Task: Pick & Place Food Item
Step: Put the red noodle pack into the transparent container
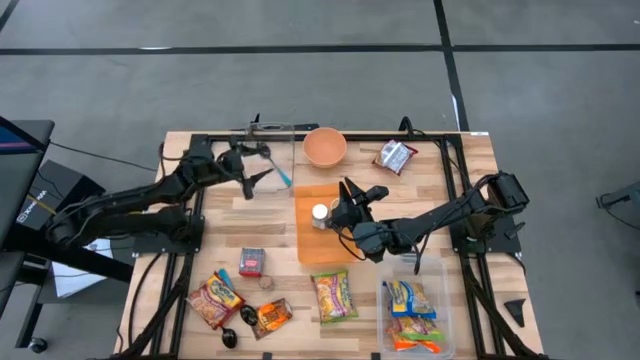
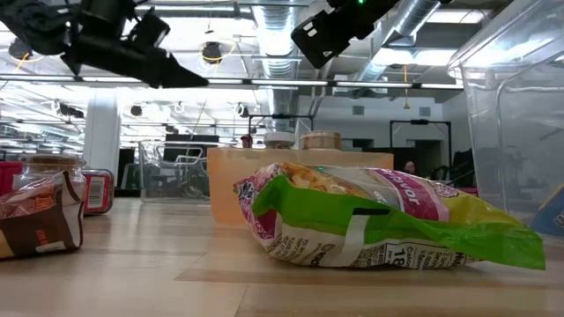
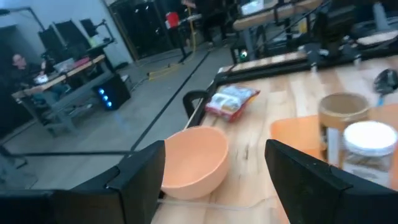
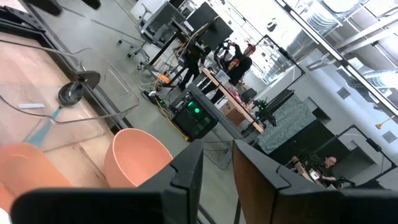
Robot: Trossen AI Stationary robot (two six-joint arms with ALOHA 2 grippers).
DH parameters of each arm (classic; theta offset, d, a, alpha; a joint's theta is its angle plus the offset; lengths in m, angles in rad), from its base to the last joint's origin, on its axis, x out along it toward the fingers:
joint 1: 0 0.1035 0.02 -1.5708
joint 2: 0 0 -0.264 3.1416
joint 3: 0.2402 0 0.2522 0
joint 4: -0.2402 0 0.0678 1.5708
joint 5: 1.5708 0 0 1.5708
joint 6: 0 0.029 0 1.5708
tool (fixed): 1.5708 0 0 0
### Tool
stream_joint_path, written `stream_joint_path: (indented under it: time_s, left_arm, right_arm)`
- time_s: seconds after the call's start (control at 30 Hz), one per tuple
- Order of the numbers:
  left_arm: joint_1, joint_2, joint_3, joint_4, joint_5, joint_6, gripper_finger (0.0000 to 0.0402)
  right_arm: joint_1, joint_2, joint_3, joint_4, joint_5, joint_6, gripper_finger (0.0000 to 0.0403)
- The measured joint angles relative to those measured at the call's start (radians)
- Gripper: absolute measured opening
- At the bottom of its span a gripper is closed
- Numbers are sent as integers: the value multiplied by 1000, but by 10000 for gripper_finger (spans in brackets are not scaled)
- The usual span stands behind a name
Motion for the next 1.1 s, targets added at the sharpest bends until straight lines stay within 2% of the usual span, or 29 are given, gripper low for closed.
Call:
stream_joint_path:
  time_s: [0.27, 0.73, 0.87, 0.97, 1.1]
  left_arm:
    - [-69, -86, 0, -32, 0, 0, 269]
    - [-85, -88, 0, -31, -6, -2, 269]
    - [-91, -88, 3, -37, 1, -165, 269]
    - [-128, -95, 45, -129, 71, -288, 269]
    - [-260, -95, 118, -269, 155, -311, 269]
  right_arm:
    - [0, 0, 0, 0, 4, -10, 82]
    - [0, 0, 0, 0, 27, -27, 82]
    - [0, -5, 0, -2, 79, -108, 82]
    - [16, -44, 0, -33, 80, -120, 82]
    - [64, -136, 0, -206, 80, 4, 82]
